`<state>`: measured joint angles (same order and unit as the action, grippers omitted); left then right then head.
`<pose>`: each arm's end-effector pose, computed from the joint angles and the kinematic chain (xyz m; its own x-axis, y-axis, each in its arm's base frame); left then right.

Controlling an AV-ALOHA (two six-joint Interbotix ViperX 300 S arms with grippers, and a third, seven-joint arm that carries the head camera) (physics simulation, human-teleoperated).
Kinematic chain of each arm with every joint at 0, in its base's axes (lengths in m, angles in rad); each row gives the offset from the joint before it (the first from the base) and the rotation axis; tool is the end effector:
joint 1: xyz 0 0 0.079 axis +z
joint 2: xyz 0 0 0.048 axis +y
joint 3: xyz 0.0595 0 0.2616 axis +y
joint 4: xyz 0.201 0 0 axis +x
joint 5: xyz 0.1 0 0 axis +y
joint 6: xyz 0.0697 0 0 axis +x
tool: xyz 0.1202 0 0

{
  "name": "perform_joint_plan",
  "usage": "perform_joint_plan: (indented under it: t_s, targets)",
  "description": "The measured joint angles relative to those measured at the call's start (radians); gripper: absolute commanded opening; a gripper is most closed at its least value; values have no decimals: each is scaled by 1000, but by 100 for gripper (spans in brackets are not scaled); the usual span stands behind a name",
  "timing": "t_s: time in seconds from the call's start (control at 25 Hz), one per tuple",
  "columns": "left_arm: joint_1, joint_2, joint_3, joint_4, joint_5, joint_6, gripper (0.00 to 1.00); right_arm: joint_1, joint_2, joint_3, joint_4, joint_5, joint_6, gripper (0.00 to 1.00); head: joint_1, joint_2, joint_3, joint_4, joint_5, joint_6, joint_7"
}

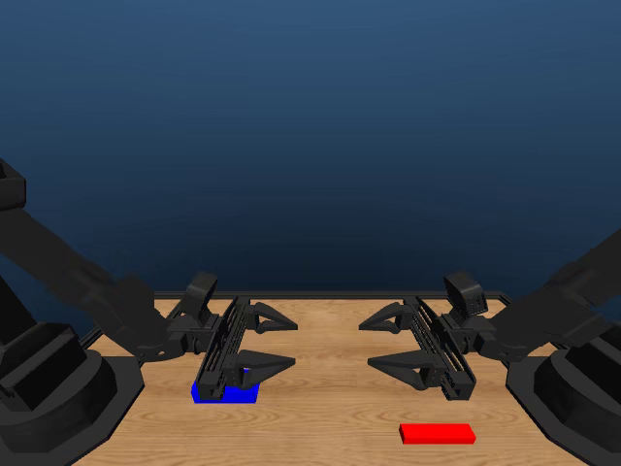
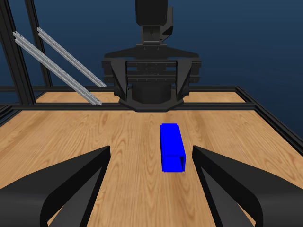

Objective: Insert peg into socket

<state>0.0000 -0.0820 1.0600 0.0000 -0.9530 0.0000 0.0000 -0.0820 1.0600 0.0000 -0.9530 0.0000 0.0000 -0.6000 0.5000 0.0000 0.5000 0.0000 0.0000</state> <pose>0.3959 0.0000 0.1382 0.9997 0.0000 -0.0250 0.0000 1.0000 0.0000 0.3959 0.0000 0.1382 0.9997 0.0000 -0.0250 0.0000 1.0000 0.0000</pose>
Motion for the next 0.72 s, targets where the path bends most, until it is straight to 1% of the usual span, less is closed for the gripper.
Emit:
perform_joint_plan:
  t_s: [0.04, 0.08, 0.12, 0.16, 0.2, 0.28, 0.4, 0.48, 0.6, 0.72]
  targets:
    - [-9, -5, 6, 2, -25, -28, 100, 12, -9, 0, 25, 43, 5, 100, 3, 1, -12, 5, 46, 24, 0]
    - [-21, -10, 17, 4, -49, -50, 100, 22, -19, 0, 56, 80, 11, 100, 7, 3, -29, 12, 83, 42, 0]
    - [-30, -11, 30, -1, -68, -65, 100, 27, -28, 0, 78, 112, 16, 100, 10, 7, -42, 17, 114, 56, 0]
    - [-33, -9, 45, -11, -85, -80, 100, 29, -32, 0, 94, 139, 19, 100, 13, 10, -51, 20, 137, 66, 1]
    - [-34, -5, 62, -22, -101, -93, 100, 31, -32, 0, 105, 162, 24, 100, 16, 14, -56, 22, 156, 72, 0]
    - [-31, 5, 87, -42, -129, -112, 100, 34, -32, 0, 119, 197, 34, 100, 21, 19, -61, 24, 183, 80, 0]
    - [-24, 14, 107, -59, -160, -132, 100, 39, -32, 0, 132, 235, 43, 100, 25, 23, -63, 25, 204, 85, -2]
    - [-20, -2, 120, -72, -142, -142, 100, 46, -32, -3, 139, 266, 42, 100, 26, 26, -63, 25, 211, 85, -1]
    - [-3, -81, 159, -101, -37, -131, 100, 58, -32, -18, 144, 310, 39, 100, 28, 40, -63, 26, 213, 90, 7]
    - [22, -164, 196, -118, 95, -125, 100, 68, -30, -40, 146, 345, 34, 100, 30, 64, -64, 29, 210, 103, 17]
